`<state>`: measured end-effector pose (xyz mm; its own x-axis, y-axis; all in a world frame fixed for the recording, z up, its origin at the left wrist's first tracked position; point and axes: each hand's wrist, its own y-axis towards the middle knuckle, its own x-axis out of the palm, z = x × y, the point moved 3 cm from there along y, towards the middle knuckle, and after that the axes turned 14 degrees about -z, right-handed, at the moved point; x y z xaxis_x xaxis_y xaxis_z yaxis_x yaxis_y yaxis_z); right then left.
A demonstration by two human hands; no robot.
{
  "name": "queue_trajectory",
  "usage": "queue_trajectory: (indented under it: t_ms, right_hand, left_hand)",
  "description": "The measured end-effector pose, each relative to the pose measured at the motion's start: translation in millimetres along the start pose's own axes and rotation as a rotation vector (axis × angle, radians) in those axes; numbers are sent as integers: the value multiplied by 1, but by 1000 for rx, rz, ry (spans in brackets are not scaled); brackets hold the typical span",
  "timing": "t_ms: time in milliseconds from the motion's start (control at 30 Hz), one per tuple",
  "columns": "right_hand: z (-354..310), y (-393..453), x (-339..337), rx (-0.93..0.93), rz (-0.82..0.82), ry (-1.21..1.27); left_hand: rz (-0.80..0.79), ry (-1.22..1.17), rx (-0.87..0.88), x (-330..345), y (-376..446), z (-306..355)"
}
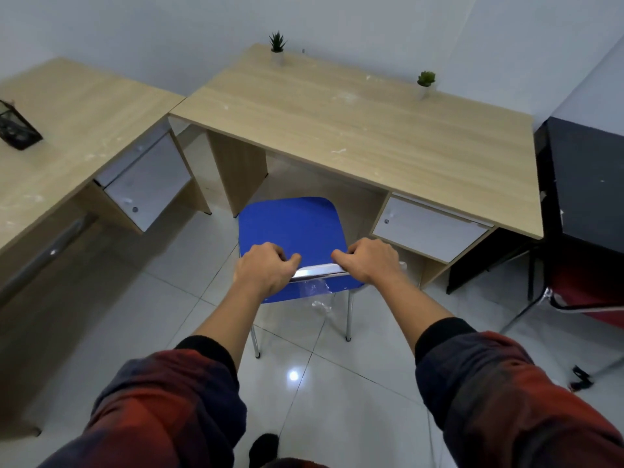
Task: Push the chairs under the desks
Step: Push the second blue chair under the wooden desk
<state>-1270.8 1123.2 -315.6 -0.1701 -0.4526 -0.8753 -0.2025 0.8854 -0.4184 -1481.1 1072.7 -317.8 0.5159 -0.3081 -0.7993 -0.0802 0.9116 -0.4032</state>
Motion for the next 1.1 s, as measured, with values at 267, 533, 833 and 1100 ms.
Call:
queue_trajectory:
  t_ms: [267, 533, 833, 1100]
  right_hand:
    - [-28, -11, 13, 117, -9, 32]
    - [-134, -44, 55, 106, -38, 89]
    - [-173, -36, 67, -30, -123, 186]
    - [-143, -15, 41, -81, -180, 233]
  left_hand:
    - [-66, -24, 91, -9, 2, -27]
    - [-209, 58, 94, -68, 4, -125]
    - [-26, 96, 28, -96, -9, -149]
    - [76, 20, -136, -81, -5, -112]
